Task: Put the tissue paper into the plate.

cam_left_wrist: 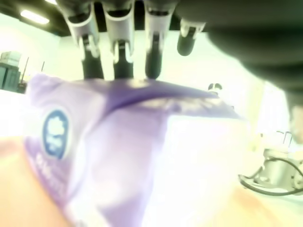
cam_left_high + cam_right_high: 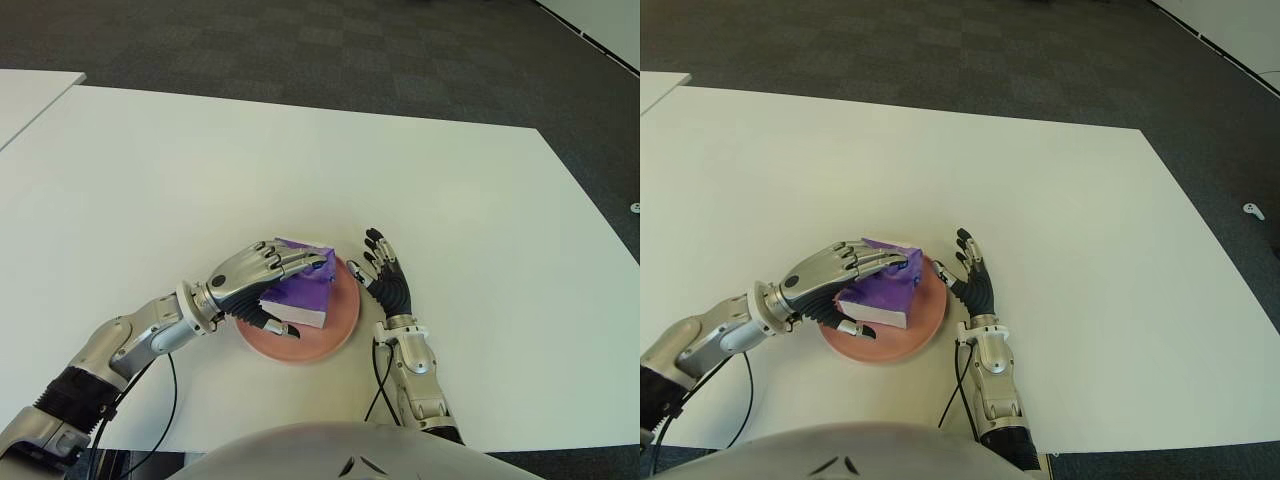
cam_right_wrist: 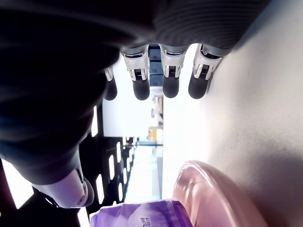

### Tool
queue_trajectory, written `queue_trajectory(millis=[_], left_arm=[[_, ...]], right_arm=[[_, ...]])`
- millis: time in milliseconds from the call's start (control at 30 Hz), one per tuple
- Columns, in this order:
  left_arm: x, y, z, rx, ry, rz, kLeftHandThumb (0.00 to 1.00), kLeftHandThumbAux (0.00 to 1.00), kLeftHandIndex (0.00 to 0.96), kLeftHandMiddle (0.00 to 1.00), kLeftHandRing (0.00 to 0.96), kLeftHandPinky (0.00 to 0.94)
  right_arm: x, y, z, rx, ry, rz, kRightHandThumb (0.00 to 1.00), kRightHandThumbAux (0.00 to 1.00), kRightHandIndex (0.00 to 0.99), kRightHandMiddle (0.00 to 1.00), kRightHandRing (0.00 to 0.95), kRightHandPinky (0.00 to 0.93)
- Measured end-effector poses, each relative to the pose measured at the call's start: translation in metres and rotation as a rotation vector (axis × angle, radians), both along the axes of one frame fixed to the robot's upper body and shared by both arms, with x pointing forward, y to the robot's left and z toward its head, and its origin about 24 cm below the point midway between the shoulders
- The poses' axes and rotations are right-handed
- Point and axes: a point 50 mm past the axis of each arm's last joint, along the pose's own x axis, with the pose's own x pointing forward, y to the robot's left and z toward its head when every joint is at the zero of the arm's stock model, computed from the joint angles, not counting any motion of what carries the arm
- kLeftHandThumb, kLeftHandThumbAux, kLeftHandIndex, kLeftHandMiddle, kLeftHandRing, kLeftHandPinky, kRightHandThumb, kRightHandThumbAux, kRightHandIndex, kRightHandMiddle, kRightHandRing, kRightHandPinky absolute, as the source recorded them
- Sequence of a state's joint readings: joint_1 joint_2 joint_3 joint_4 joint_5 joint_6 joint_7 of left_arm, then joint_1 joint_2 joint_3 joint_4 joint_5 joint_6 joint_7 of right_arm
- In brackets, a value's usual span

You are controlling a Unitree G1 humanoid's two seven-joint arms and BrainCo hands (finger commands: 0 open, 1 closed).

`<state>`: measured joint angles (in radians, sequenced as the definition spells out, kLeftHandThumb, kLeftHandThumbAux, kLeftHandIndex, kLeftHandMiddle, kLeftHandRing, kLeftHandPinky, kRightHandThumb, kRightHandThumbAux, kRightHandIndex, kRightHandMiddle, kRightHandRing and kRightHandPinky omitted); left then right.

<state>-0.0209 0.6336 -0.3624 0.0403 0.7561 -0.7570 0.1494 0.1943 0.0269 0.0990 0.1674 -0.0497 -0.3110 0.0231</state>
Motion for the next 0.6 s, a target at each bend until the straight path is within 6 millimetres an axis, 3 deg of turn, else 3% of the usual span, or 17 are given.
queue_trajectory(millis=[600], left_arm=[[-0.0013, 0.0044, 0.0082, -0.041, 0.050, -0.004, 0.122, 0.290, 0.000, 0.000, 0.000, 0.000]], right_arm=[[0.0011, 0.0009, -0.0001, 0.000, -0.006, 0.005, 0.000, 0.711, 0.000, 0.025, 0.006, 0.008]])
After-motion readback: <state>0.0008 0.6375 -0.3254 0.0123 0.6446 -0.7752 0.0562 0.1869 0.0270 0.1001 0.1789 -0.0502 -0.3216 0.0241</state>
